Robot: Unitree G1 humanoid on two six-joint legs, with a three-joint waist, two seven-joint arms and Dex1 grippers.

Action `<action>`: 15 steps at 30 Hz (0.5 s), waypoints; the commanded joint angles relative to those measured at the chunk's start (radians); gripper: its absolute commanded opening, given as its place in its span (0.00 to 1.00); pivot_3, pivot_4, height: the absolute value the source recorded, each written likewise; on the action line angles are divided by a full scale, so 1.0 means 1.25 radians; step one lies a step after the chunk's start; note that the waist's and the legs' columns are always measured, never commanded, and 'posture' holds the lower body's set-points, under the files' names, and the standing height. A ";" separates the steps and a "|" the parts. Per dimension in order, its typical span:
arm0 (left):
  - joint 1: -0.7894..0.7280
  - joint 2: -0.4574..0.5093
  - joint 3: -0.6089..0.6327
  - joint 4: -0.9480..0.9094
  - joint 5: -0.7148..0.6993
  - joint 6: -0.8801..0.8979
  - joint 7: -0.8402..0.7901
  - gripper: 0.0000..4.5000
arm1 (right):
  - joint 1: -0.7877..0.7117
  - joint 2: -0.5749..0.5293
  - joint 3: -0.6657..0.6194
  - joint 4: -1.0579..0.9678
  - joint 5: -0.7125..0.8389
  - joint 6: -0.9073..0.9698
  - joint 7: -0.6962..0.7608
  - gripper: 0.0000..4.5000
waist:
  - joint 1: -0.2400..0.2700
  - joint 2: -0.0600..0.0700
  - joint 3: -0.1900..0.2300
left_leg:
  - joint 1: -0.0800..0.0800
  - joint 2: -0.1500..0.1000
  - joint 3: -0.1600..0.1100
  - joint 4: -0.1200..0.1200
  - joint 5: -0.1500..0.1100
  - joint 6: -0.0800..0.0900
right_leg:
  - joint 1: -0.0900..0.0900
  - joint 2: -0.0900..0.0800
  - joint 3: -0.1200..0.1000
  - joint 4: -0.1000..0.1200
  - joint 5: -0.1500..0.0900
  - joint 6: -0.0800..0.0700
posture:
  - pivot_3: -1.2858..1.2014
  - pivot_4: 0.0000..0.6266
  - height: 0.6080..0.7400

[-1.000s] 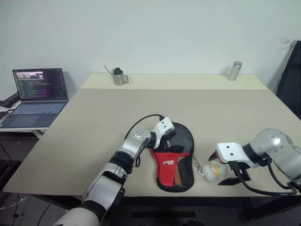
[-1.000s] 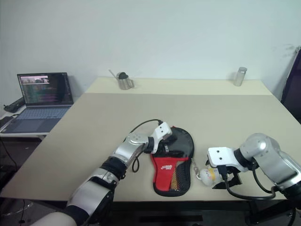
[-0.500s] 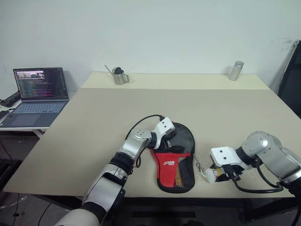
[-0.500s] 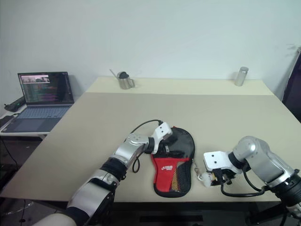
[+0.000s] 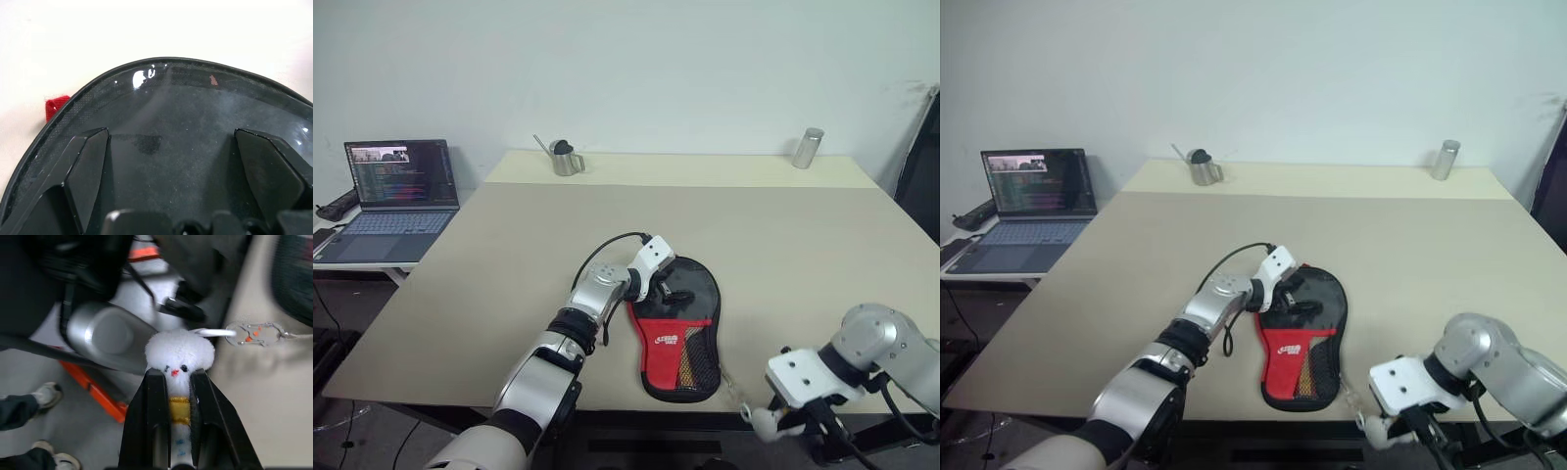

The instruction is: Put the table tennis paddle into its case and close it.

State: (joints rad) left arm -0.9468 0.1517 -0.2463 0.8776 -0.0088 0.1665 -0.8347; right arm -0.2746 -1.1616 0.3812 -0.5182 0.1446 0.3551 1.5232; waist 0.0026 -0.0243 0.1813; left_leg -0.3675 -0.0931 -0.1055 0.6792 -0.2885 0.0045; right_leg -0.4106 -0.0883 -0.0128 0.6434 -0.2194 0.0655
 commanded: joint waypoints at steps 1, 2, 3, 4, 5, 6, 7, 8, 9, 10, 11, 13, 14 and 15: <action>0.011 0.007 -0.004 0.028 0.028 0.016 0.012 1.00 | 0.028 -0.013 0.014 -0.071 0.039 -0.020 0.055 0.02 | 0.000 0.000 0.000 | 0.000 0.000 0.000 0.000 0.000 0.000 | 0.000 0.000 0.000 0.000 0.000 0.000 | 0.52 0.24 1.00; 0.012 0.007 -0.004 0.026 0.029 0.017 0.012 1.00 | 0.032 -0.011 0.018 -0.079 0.039 -0.018 0.052 0.02 | 0.000 0.000 0.000 | 0.000 0.000 0.000 0.000 0.000 0.000 | 0.000 0.000 0.000 0.000 0.000 0.000 | 0.52 0.24 1.00; 0.012 0.008 -0.004 0.026 0.029 0.018 0.012 1.00 | 0.031 -0.007 0.022 -0.082 0.037 -0.014 0.048 0.02 | 0.000 0.000 0.000 | 0.000 0.000 0.000 0.000 0.000 0.000 | 0.000 0.000 0.000 0.000 0.000 0.000 | 0.52 0.24 1.00; 0.012 0.009 -0.004 0.025 0.030 0.019 0.011 1.00 | 0.028 -0.004 0.024 -0.081 0.035 -0.010 0.043 0.02 | 0.000 0.000 0.000 | 0.000 0.000 0.000 0.000 0.000 0.000 | 0.000 0.000 0.000 0.000 0.000 0.000 | 0.52 0.24 1.00; 0.012 0.010 -0.004 0.026 0.030 0.020 0.011 1.00 | 0.021 -0.001 0.024 -0.075 0.032 -0.010 0.040 0.02 | 0.000 0.000 0.000 | 0.000 0.000 0.000 0.000 0.000 0.000 | 0.000 0.000 0.000 0.000 0.000 0.000 | 0.52 0.24 1.00; 0.012 0.011 -0.005 0.027 0.031 0.020 0.010 1.00 | 0.014 0.001 0.023 -0.068 0.030 -0.010 0.039 0.02 | 0.000 0.000 0.000 | 0.000 0.000 0.000 0.000 0.000 0.000 | 0.001 0.000 0.000 0.000 0.000 0.000 | 0.52 0.24 1.00; 0.012 0.012 -0.005 0.029 0.032 0.019 0.010 1.00 | 0.008 0.001 0.021 -0.060 0.028 -0.012 0.040 0.02 | 0.000 0.000 0.000 | 0.000 0.000 0.000 0.000 0.000 0.000 | 0.001 0.000 0.000 0.000 0.000 0.000 | 0.52 0.24 1.00; 0.011 0.012 -0.005 0.031 0.032 0.018 0.011 1.00 | -0.001 0.000 0.018 -0.046 0.022 -0.018 0.041 0.02 | 0.000 0.000 0.000 | 0.000 0.000 0.000 0.000 0.000 0.000 | 0.001 0.000 0.000 0.000 0.000 0.000 | 0.52 0.24 1.00; 0.011 0.012 -0.005 0.032 0.033 0.018 0.011 1.00 | -0.018 0.000 0.014 -0.028 0.015 -0.024 0.040 0.02 | 0.000 0.000 0.000 | 0.000 0.000 0.000 0.000 0.000 0.000 | 0.001 0.000 0.000 0.000 0.000 0.000 | 0.52 0.24 1.00; 0.010 0.013 -0.005 0.033 0.034 0.017 0.011 1.00 | -0.036 0.003 0.011 -0.008 0.008 -0.028 0.038 0.02 | -0.001 0.000 0.000 | 0.000 0.000 0.000 0.000 0.000 0.000 | 0.001 0.000 0.000 0.000 0.000 0.000 | 0.52 0.24 1.00; 0.009 0.013 -0.005 0.034 0.034 0.016 0.011 1.00 | -0.056 0.006 0.008 0.011 0.002 -0.031 0.036 0.02 | -0.001 0.000 0.000 | 0.001 0.000 0.000 0.000 0.000 0.000 | 0.001 0.000 0.000 0.000 0.000 0.000 | 0.52 0.24 1.00; 0.008 0.012 -0.004 0.035 0.035 0.014 0.012 1.00 | -0.110 0.028 -0.003 0.055 0.008 -0.024 0.024 0.02 | -0.002 0.000 0.000 | 0.001 0.000 0.000 0.000 0.000 0.000 | 0.001 0.000 0.000 0.000 0.000 0.000 | 0.52 0.24 1.00; 0.008 0.013 -0.001 0.033 0.033 0.013 0.013 1.00 | -0.144 0.046 -0.013 0.082 0.016 -0.013 0.013 0.02 | -0.003 0.000 0.000 | 0.001 0.000 0.000 0.000 0.000 0.000 | 0.001 0.000 0.000 0.000 0.000 0.000 | 0.52 0.24 1.00; 0.007 0.013 0.002 0.032 0.031 0.011 0.014 1.00 | -0.172 0.061 -0.020 0.107 0.019 -0.007 0.004 0.02 | -0.004 0.000 0.000 | 0.002 0.000 0.000 0.000 0.000 0.000 | 0.001 0.000 0.000 0.000 0.000 0.000 | 0.52 0.24 1.00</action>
State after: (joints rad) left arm -0.9502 0.1562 -0.2390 0.8878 -0.0003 0.1663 -0.8321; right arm -0.4501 -1.0961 0.4020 -0.4060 0.1452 0.3412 1.5202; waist -0.0021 -0.0245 0.1813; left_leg -0.3652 -0.0926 -0.1054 0.6788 -0.2888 0.0050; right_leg -0.4096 -0.0880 -0.0124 0.6434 -0.2197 0.0659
